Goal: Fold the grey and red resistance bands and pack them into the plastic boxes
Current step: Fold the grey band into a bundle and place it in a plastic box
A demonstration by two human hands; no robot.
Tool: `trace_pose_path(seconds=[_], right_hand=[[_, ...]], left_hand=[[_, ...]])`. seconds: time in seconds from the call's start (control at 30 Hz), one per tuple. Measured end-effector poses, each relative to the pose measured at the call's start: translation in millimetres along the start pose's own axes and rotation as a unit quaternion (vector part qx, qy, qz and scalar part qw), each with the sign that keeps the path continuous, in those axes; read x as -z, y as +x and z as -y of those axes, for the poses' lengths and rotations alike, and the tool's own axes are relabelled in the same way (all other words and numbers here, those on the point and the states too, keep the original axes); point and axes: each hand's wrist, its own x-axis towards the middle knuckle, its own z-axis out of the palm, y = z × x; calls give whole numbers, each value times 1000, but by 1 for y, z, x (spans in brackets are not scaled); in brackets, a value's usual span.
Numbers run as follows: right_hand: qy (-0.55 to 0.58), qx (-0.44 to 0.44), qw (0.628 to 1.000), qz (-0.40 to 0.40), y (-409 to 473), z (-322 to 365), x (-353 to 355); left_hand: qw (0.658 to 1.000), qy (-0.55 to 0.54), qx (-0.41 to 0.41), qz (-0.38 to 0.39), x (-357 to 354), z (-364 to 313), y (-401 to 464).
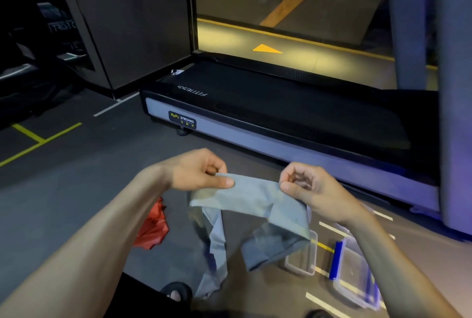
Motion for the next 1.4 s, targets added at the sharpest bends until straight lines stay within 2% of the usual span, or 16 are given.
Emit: trace_pose_path(seconds=[0.07,0.17,0.5,0.87,0.97,1.07,1.17,1.23,1.33,1.4], right_hand=[[-2,1,1000,-9,-1,1,1],[-12,5,1000,-14,-2,2,3],[-25,-2,999,-33,-4,2,8],[-29,-3,999,-40,-8,1,12],[-38,0,999,-35,-10,1,11],[-33,13,999,-36,-11,2,7],[-50,15,998,-35,-12,2,1],[-78,12,996,-31,-13,2,-2],[-99,1,995,-32,-16,-1,-3],[-99,1,995,-32,-17,-3,-3]], left_hand=[[998,-61,2,29,1,2,-3],[997,-70,-6,44,3,8,-4],[998,-61,-33,-9,4,10,-2],[998,-22,-49,-36,6,6,0],[997,0,-60,-52,4,-1,0],[993,25,-46,-109,3,-8,2],[974,151,-38,-167,3,-13,5],[977,148,-37,-151,3,-15,5],[998,-4,-42,-50,3,-16,1],[998,-7,-53,-31,2,-15,-1]])
